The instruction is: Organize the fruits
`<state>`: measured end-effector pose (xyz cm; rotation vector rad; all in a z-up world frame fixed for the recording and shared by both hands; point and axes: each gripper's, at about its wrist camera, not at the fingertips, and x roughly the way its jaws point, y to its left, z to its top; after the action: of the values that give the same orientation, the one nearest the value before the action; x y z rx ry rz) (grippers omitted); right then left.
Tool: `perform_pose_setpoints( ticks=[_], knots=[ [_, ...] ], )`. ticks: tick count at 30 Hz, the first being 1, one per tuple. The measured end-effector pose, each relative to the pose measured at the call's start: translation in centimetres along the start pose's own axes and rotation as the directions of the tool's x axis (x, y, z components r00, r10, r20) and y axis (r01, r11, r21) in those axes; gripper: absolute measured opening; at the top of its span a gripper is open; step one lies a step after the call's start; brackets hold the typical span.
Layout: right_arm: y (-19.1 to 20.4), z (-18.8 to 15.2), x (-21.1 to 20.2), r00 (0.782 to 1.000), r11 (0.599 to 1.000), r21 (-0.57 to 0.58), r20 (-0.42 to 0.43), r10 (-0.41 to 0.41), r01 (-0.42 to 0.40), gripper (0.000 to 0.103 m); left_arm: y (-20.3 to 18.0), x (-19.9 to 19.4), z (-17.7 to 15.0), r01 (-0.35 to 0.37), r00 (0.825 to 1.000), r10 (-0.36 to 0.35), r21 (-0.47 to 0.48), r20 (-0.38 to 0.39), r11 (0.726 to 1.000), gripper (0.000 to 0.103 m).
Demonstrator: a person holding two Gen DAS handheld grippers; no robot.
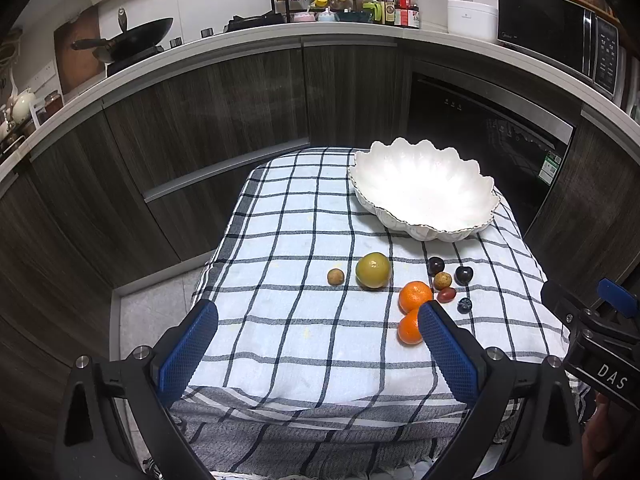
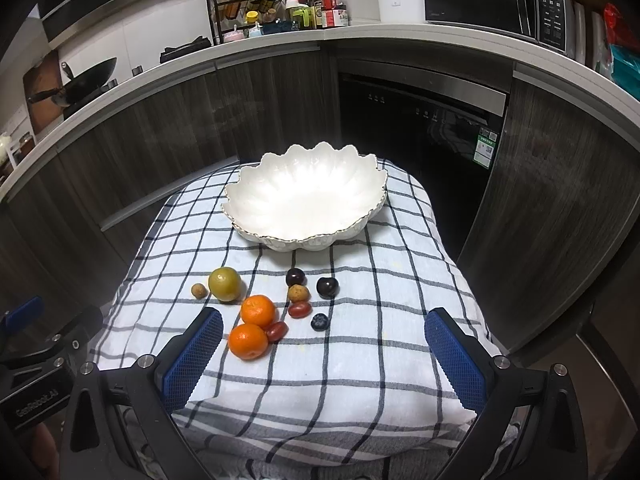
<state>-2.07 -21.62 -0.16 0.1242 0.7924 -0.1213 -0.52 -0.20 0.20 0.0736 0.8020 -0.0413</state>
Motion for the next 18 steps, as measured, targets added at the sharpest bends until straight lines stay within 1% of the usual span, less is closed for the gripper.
perform_pose_setpoints(
  ticks=[18],
  knots=[
    [-0.15, 0.15, -0.85, 0.999, 1.0, 0.006, 0.035, 0.007, -0.007, 0.103, 0.25, -0.96, 0.82, 0.001, 1.0, -0.002, 0.009, 0.022, 1.0, 0.103]
  ],
)
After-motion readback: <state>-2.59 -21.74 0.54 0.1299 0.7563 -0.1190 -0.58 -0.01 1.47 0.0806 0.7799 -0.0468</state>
